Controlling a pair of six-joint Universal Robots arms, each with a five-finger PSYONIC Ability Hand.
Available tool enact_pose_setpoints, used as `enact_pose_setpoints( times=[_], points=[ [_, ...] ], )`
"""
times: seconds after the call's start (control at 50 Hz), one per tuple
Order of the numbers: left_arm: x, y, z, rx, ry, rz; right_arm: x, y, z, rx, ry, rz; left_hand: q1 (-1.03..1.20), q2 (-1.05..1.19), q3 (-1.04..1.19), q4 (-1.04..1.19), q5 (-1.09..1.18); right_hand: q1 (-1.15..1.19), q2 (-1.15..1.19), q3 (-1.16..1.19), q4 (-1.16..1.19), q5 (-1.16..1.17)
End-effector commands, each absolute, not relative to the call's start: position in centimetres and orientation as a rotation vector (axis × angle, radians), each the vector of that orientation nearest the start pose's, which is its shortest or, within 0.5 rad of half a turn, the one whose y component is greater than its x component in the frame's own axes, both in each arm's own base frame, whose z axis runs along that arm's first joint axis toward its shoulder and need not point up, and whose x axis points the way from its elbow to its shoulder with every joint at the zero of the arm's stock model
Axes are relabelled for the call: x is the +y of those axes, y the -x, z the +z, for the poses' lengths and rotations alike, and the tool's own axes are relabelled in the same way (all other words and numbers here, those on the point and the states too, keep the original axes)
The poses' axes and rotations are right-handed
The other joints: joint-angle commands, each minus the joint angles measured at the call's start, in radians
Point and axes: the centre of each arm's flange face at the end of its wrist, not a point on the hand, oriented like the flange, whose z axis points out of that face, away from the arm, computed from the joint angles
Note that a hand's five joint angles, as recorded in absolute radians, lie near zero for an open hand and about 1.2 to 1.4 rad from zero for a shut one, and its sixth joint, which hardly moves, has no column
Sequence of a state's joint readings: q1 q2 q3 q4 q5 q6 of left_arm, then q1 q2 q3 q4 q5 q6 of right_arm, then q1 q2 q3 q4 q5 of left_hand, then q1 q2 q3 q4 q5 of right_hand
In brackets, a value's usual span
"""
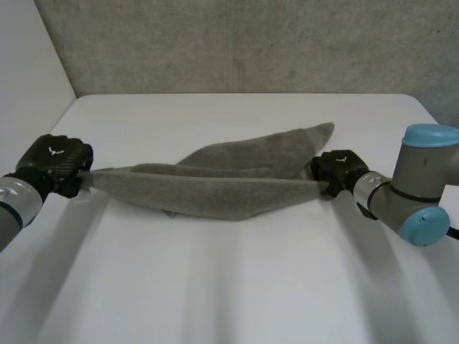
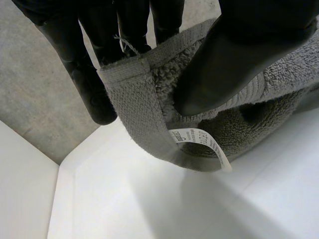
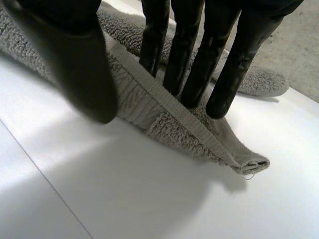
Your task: Fold the towel.
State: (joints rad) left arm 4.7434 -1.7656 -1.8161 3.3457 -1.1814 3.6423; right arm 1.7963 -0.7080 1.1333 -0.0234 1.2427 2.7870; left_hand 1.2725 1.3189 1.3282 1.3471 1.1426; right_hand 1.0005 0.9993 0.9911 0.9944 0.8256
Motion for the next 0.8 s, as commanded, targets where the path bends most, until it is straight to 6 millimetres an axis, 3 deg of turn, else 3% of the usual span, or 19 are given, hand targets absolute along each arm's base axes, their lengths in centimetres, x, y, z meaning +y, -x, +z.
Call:
enact_pose_setpoints(
  times=[0.02,0.08,0.12,0.14,0.18,0.2,0.22,0.24,0.28,0.3,0.34,0.36,0.38,0.4,0.46,0.54,0.64,0.72,0.8],
  points=[
    [-30.8,15.7,19.7,2.249,-0.919,-1.952,-37.8,-25.5,11.1,2.229,0.918,-1.604,0.124,0.077,0.068,0.049,0.079,0.396,0.397,0.405,0.402,0.396],
    [-30.8,15.6,19.7,2.252,-0.914,-1.949,-37.7,-25.5,11.3,2.22,0.913,-1.598,0.124,0.077,0.068,0.049,0.079,0.396,0.397,0.405,0.402,0.396],
    [-30.9,15.3,20.0,2.246,-0.899,-1.949,-37.4,-25.1,13.6,2.192,0.874,-1.623,0.124,0.077,0.068,0.049,0.079,0.396,0.397,0.405,0.402,0.396],
    [-30.9,15.3,20.1,2.246,-0.899,-1.949,-37.4,-25.1,13.6,2.192,0.874,-1.624,0.124,0.077,0.068,0.049,0.079,0.396,0.397,0.405,0.402,0.396],
    [-30.8,15.1,20.5,2.231,-0.889,-1.96,-36.3,-24.0,18.2,2.156,0.835,-1.7,0.124,0.077,0.068,0.049,0.079,0.396,0.397,0.405,0.402,0.396],
    [-30.7,14.9,21.2,2.209,-0.874,-1.98,-36.3,-24.0,18.2,2.156,0.835,-1.7,0.124,0.077,0.068,0.049,0.079,0.396,0.397,0.405,0.402,0.396],
    [-30.6,14.7,21.9,2.198,-0.849,-2.0,-35.5,-23.0,20.6,2.146,0.818,-1.742,0.124,0.077,0.068,0.049,0.079,0.396,0.397,0.405,0.402,0.396],
    [-30.6,14.7,21.9,2.198,-0.848,-2.001,-35.5,-23.0,20.6,2.146,0.818,-1.743,0.124,0.077,0.068,0.049,0.079,0.396,0.397,0.405,0.402,0.396],
    [-30.2,14.2,23.7,2.184,-0.774,-2.06,-33.6,-21.4,25.2,2.123,0.807,-1.787,0.124,0.077,0.068,0.049,0.079,0.396,0.397,0.405,0.402,0.396],
    [-30.2,14.2,23.7,2.184,-0.773,-2.061,-33.6,-21.3,25.2,2.123,0.807,-1.787,0.124,0.077,0.068,0.049,0.079,0.396,0.397,0.405,0.402,0.396],
    [-29.7,13.6,26.0,2.174,-0.683,-2.147,-31.4,-20.3,29.3,2.082,0.82,-1.794,0.124,0.077,0.068,0.049,0.079,0.396,0.397,0.405,0.402,0.396],
    [-29.6,13.6,26.0,2.174,-0.683,-2.148,-31.4,-20.3,29.3,2.081,0.82,-1.795,0.124,0.077,0.068,0.049,0.079,0.396,0.397,0.405,0.402,0.396],
    [-29.4,13.3,27.2,2.162,-0.649,-2.197,-30.3,-19.9,31.5,2.039,0.848,-1.822,0.124,0.077,0.068,0.049,0.079,0.396,0.397,0.405,0.402,0.396],
    [-29.4,13.3,27.2,2.162,-0.649,-2.198,-30.3,-19.9,31.5,2.038,0.848,-1.822,0.124,0.077,0.068,0.049,0.079,0.396,0.397,0.405,0.402,0.396],
    [-28.7,13.4,30.1,2.144,-0.612,-2.334,-28.8,-18.7,35.9,1.984,0.908,-1.919,0.124,0.077,0.068,0.049,0.079,0.396,0.397,0.405,0.402,0.396],
    [-28.3,13.8,31.3,2.157,-0.601,-2.38,-29.0,-18.5,36.6,1.986,0.932,-1.937,0.124,0.077,0.068,0.049,0.079,0.396,0.397,0.405,0.402,0.396],
    [-28.8,13.9,31.9,2.174,-0.582,-2.397,-29.8,-20.1,35.6,1.983,1.027,-1.93,0.124,0.077,0.068,0.049,0.079,0.396,0.397,0.405,0.402,0.396],
    [-30.8,14.6,30.7,2.254,-0.6,-2.365,-31.2,-22.6,33.4,2.013,1.189,-1.935,0.124,0.077,0.068,0.049,0.079,0.396,0.397,0.405,0.402,0.396],
    [-34.3,17.0,29.8,2.325,-0.614,-2.315,-33.3,-24.8,31.4,1.997,1.364,-2.013,0.124,0.077,0.068,0.049,0.079,0.396,0.397,0.405,0.402,0.396]
  ],
)
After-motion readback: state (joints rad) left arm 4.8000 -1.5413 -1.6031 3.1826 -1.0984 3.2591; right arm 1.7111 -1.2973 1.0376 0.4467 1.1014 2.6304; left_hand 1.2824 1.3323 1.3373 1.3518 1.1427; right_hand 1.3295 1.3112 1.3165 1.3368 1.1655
